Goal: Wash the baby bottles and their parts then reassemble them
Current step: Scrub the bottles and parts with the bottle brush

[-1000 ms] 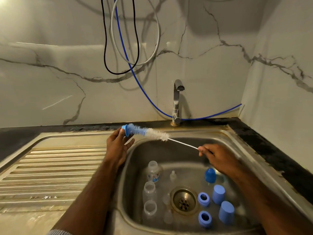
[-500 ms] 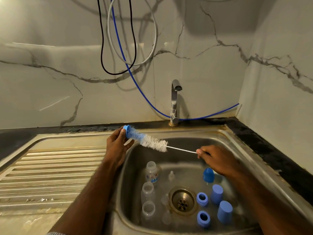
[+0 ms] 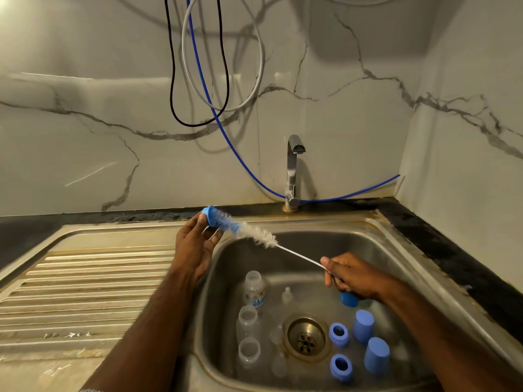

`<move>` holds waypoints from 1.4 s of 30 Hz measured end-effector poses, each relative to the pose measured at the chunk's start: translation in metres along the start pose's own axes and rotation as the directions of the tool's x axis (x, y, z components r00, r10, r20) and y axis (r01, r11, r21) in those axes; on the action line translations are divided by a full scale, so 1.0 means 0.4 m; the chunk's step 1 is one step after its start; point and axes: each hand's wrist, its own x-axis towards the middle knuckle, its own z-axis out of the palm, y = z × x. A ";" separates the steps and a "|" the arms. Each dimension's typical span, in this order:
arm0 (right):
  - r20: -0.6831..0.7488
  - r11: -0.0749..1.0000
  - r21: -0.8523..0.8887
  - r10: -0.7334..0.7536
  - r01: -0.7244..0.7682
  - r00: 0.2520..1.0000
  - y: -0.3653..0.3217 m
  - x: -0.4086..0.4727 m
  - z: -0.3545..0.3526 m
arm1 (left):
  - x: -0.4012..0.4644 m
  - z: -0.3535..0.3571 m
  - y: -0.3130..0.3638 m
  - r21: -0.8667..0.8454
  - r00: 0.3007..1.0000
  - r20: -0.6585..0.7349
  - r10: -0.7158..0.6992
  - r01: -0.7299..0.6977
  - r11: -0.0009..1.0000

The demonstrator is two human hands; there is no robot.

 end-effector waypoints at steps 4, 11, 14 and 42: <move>-0.120 0.994 -0.069 -0.095 0.087 0.988 0.009 0.010 0.003 | 0.005 0.001 -0.001 0.010 0.998 -0.054 0.035 -0.035 0.999; -0.261 0.901 -0.434 -0.128 0.002 0.957 0.018 0.020 -0.013 | 0.016 -0.008 -0.010 0.108 0.995 -0.025 0.096 -0.092 0.990; -0.071 0.975 -0.221 -0.036 0.019 0.997 0.013 0.013 -0.003 | 0.026 -0.009 -0.011 0.052 0.998 -0.037 0.055 -0.053 0.997; -0.203 0.915 -0.337 -0.299 0.220 0.933 -0.009 0.031 0.074 | -0.066 0.147 -0.125 -0.075 0.967 0.180 -0.178 0.193 0.978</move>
